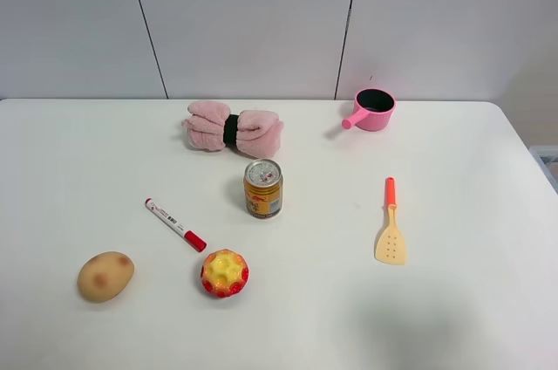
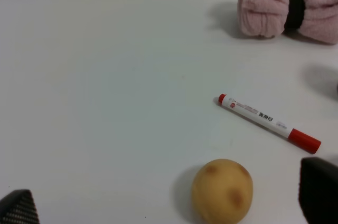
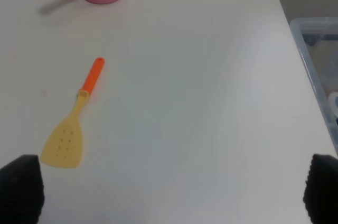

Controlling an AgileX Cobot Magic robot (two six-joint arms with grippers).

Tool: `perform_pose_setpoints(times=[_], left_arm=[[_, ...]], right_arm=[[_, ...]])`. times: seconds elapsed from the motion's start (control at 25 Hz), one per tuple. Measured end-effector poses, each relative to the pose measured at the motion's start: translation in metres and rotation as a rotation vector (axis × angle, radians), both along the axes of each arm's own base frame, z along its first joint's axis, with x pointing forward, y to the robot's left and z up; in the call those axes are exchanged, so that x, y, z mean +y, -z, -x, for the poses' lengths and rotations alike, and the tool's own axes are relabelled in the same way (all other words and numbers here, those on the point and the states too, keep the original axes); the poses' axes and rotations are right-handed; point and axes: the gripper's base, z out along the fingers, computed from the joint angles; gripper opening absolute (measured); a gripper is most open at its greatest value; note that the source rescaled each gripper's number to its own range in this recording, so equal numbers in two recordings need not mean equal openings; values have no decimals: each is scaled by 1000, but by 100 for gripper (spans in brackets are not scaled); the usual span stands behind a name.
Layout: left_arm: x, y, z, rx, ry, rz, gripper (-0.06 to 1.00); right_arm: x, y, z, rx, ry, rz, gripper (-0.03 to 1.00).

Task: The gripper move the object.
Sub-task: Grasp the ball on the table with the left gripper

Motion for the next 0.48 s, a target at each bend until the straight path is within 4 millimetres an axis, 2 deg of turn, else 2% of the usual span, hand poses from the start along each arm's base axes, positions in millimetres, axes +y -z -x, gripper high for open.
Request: perform_pose_setpoints(times=[0.48], left_arm=[[0,0,0,0,0,0,100]], right_arm=[[0,0,0,0,0,0,100]])
